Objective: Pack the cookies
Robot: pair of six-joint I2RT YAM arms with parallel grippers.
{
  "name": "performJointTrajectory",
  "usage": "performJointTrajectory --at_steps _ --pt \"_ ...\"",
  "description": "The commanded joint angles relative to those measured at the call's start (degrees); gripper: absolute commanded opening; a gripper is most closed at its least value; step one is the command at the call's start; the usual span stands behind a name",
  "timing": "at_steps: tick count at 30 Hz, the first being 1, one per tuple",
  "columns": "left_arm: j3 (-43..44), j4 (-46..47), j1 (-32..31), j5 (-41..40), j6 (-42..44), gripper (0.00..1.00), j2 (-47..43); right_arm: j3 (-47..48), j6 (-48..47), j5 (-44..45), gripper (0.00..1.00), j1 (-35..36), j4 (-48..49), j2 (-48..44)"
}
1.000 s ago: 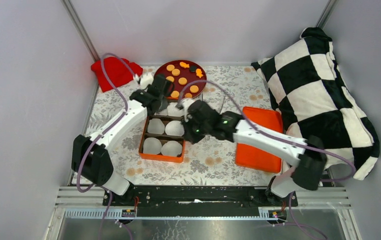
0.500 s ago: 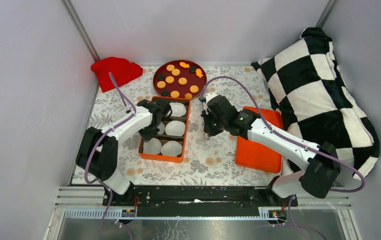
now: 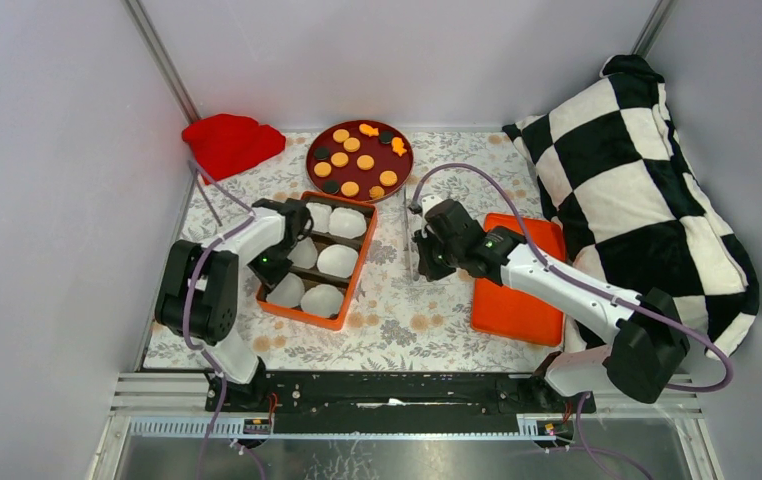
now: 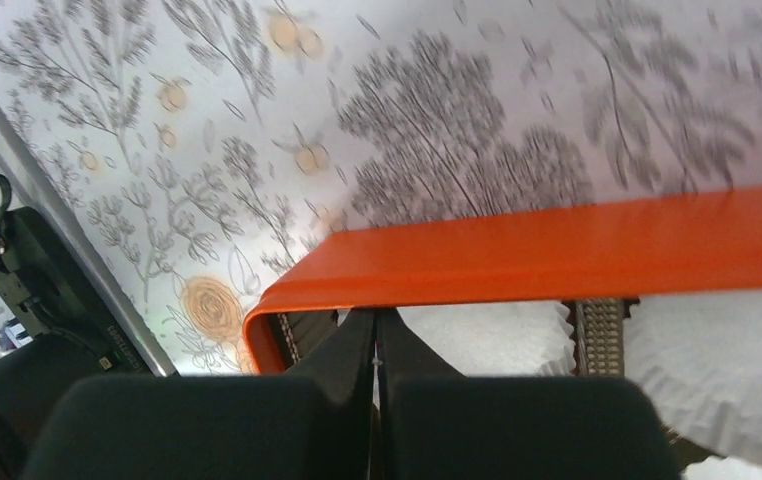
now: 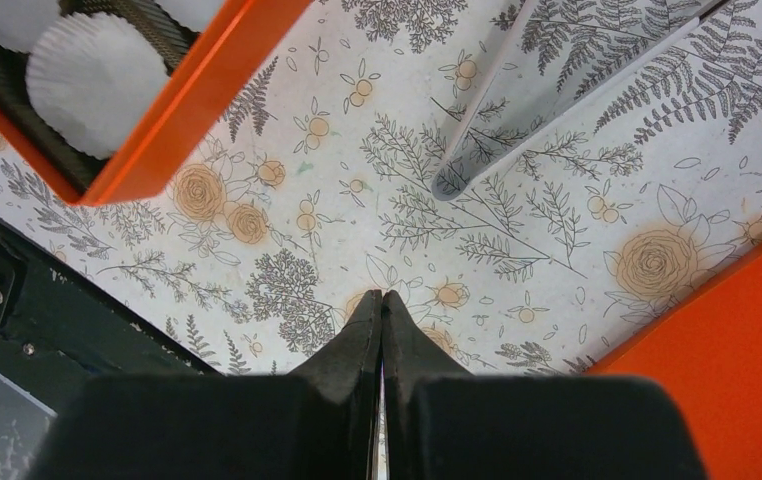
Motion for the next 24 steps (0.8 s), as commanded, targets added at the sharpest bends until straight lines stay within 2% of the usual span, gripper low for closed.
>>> performJointTrajectory --at_steps 1,7,15,19,21,24 --pt "2.0 -0.4 6.7 -5.3 -0.5 0.0 -1.6 -0.7 -0.5 -1.2 0.0 -0.6 2.3 -1.4" --pt "6.4 0.4 14.9 -7.8 -1.4 0.0 3.6 0.2 -0.9 -2.1 0.0 -1.6 3.6 2.5" --pt "26.6 -1.6 19.9 -11.8 -1.5 0.0 18.4 7.2 -0.6 -2.4 0.0 -4.5 5.7 11.0" --pt "34.4 -1.7 22.7 -12.6 -1.0 0.0 21.8 12.4 -0.7 -2.2 0.0 -6.3 6.1 16.3" --pt "35.4 -1.0 22.7 -13.0 -0.6 0.0 21.5 16.1 -0.7 -1.8 0.0 -7.0 6.0 19.8" --pt "31.7 3.4 21.3 -9.2 2.2 0.0 18.1 24.1 -1.4 -1.5 0.0 -7.6 5.8 27.3"
